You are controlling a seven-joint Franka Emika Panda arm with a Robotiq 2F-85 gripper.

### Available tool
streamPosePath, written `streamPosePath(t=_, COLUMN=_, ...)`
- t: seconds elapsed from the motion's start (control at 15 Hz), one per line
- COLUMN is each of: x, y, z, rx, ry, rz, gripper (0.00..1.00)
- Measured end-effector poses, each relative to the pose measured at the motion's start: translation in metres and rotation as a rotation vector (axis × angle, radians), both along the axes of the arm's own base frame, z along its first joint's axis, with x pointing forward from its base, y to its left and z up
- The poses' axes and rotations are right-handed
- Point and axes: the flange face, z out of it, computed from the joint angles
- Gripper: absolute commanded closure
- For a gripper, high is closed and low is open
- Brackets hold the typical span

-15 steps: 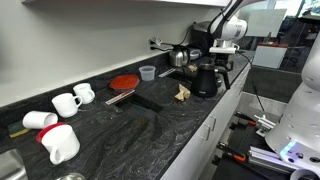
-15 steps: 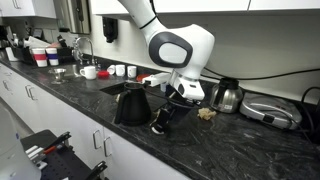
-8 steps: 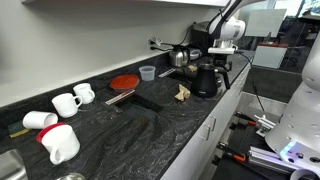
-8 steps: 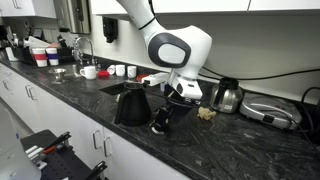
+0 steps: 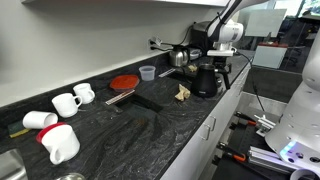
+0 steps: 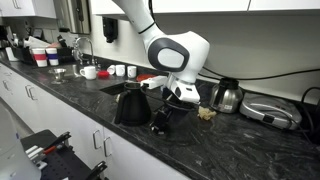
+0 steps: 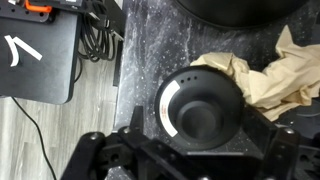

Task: Close the black watering can

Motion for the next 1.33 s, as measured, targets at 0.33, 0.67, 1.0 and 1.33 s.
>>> streamPosePath(t=0.33, x=0.002, y=-0.002, z=0.001, rx=-0.014, ry=-0.013, rz=-0.002, gripper=0.53)
streamPosePath(t=0.67, x=0.004, y=-0.006, z=0.007, rx=-0.028, ry=-0.031, rz=-0.006, gripper=0.84)
streamPosePath(t=1.0, x=0.005, y=-0.011, z=0.009, rx=-0.046, ry=-0.048, rz=-0.014, gripper=0.85)
streamPosePath(t=1.33, x=0.006, y=-0.031, z=0.020, rx=-0.110, ry=-0.104, rz=-0.043, gripper=0.85)
